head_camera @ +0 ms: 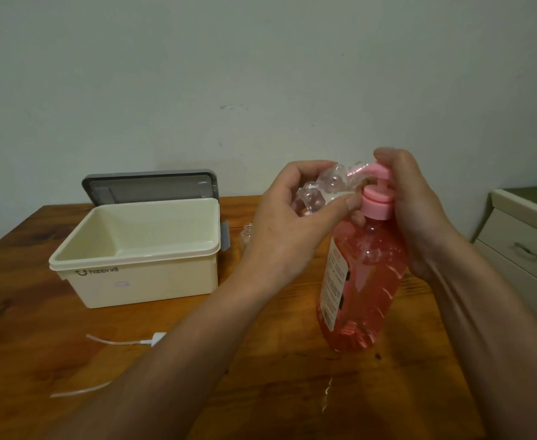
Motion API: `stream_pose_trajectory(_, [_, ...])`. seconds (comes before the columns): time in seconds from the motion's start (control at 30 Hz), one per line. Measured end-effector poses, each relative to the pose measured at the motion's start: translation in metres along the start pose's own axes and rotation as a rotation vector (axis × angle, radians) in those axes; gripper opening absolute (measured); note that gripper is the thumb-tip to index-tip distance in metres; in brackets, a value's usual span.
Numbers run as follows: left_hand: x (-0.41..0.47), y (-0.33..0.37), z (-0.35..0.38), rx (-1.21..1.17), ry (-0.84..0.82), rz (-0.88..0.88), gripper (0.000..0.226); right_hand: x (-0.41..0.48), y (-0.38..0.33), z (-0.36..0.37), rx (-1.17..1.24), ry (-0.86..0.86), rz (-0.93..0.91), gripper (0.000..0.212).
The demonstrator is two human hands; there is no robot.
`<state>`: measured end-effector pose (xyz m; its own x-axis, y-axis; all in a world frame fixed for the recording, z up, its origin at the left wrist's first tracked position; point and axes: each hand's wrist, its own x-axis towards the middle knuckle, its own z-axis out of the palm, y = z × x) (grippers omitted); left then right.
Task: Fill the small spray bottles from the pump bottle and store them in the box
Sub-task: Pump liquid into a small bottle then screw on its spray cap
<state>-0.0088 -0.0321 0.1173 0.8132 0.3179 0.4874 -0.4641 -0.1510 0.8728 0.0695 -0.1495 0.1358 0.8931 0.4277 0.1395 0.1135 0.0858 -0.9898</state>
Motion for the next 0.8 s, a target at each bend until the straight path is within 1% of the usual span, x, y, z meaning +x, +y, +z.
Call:
stream_pose_trajectory(0.1, [0.0016, 0.0009, -0.0011, 0.003, 0.004, 0.015, 0.038, 0.0, -0.0008, 0.0002, -0.002, -0.002, 0.009, 0.062])
stream_pose_trajectory(0.23, [0.0002, -0.0023, -0.0012, 0.014, -0.008, 0.005, 0.038, 0.0004, -0.0002, 0.0009, -0.036, 0.016, -0.031, 0.06])
stream_pose_trajectory(0.37, [0.0002, -0.0031, 0.0001, 0.002, -0.002, 0.007, 0.037, -0.0005, 0.0003, -0.0007, -0.004, 0.012, 0.004, 0.056])
stream_pose_trajectory(0.5, [0.002, -0.001, -0.0008, 0.019, -0.002, 0.028, 0.038, -0.0002, -0.0007, -0.0006, -0.022, -0.006, 0.03, 0.061])
stream_pose_trajectory(0.7, [0.001, -0.0063, 0.0, -0.006, -0.008, 0.007, 0.037, 0.0008, 0.0004, -0.0002, -0.01, 0.033, -0.012, 0.054])
stream_pose_trajectory(0.8, [0.0015, -0.0054, 0.0001, -0.019, -0.004, 0.012, 0.038, 0.0002, 0.0003, -0.0005, -0.014, 0.0, 0.003, 0.054])
